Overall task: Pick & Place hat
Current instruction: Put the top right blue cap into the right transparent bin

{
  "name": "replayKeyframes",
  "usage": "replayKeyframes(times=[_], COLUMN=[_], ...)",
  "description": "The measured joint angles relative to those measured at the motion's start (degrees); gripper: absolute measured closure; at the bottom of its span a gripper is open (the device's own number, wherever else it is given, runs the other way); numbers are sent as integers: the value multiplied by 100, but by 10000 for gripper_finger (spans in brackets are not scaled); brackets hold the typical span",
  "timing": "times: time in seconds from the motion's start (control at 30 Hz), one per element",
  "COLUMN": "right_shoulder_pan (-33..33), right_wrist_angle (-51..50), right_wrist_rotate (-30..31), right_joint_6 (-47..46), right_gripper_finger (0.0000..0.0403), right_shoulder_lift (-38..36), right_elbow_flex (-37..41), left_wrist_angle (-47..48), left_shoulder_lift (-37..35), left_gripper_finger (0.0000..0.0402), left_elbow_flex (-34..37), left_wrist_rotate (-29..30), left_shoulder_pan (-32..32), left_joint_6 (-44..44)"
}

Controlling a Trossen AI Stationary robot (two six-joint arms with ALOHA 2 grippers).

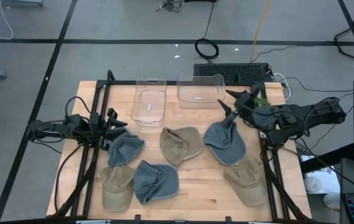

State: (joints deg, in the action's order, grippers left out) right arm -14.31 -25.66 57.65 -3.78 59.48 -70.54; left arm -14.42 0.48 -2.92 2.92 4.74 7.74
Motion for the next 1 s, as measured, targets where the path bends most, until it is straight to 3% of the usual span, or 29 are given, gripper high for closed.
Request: replayKeyframes(times=[0.2, 0.33, 0.47, 0.57, 0.83, 1.0], right_shoulder_pan=[-223, -405, -581, -650, -397, -206], right_wrist_angle=[-479, -597, -1172, -1513, -2655, -3230], right_wrist_rotate=[830, 848, 796, 341, -1857, -3006], right_joint_6=[-285, -880, -1890, -2705, -4634, -5263], right_gripper_finger=[117, 71, 54, 54, 57, 57], right_shoulder_lift=[429, 585, 828, 1015, 1599, 1998], right_elbow_flex=[-464, -484, -486, -486, -486, -486], left_wrist_angle=[1, 2, 3, 1, 1, 3], left_shoulder_lift=[1, 1, -1, -1, 1, 0], left_gripper_finger=[259, 253, 256, 261, 258, 253], left_elbow_flex=[2, 1, 2, 0, 1, 1], left_wrist_rotate=[0, 0, 0, 0, 1, 1], left_shoulder_pan=[-1, -1, -1, -1, 0, -1], left_joint_6=[1, -1, -1, 0, 0, -1])
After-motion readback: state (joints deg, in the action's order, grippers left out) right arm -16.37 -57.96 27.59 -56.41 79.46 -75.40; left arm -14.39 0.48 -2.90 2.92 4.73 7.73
